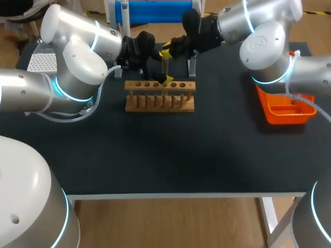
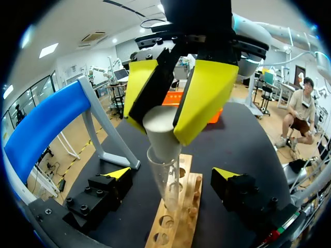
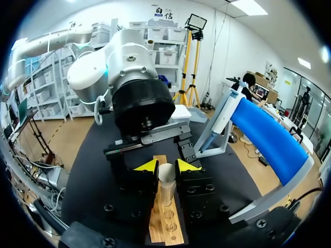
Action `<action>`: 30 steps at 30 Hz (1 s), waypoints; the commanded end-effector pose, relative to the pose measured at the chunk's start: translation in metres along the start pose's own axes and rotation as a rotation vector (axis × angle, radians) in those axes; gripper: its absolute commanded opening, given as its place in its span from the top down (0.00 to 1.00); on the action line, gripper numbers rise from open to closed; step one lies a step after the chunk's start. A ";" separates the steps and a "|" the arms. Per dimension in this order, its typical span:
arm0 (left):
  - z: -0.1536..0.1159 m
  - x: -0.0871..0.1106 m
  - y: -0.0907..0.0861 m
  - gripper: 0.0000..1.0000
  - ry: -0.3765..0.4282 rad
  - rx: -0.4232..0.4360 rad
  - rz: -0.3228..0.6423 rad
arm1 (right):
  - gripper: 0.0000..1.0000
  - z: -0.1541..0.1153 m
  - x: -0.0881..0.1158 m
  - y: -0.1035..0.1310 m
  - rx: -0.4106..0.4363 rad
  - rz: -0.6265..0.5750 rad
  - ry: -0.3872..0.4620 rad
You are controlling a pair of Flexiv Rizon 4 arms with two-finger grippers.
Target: Invert the test tube, pick up the pipette, mount the tip to pipette, aspirate from beaker and dispense into the tube, eject the tip, return the pipette, and cap with the stopper.
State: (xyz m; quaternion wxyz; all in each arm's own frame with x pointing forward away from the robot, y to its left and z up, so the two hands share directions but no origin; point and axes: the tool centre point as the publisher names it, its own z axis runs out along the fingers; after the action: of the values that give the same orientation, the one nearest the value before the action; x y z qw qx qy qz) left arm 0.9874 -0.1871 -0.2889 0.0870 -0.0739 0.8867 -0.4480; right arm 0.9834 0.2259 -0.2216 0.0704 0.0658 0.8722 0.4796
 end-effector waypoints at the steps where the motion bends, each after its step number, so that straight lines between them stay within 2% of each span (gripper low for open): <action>1: 0.000 0.000 0.000 0.00 0.002 -0.002 0.000 | 1.00 -0.005 0.002 0.000 -0.010 -0.001 -0.001; 12: 0.000 0.000 0.000 0.00 0.002 -0.002 0.000 | 1.00 -0.010 0.010 0.000 -0.020 -0.006 0.006; 30: 0.000 0.000 0.000 0.00 0.002 -0.002 0.000 | 1.00 0.000 0.014 -0.019 0.022 -0.001 0.009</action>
State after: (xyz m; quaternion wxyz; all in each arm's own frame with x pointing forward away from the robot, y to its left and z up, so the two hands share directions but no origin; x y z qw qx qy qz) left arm 0.9873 -0.1870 -0.2889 0.0870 -0.0739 0.8867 -0.4480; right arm 0.9695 0.2183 -0.2391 0.0660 0.0629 0.8764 0.4729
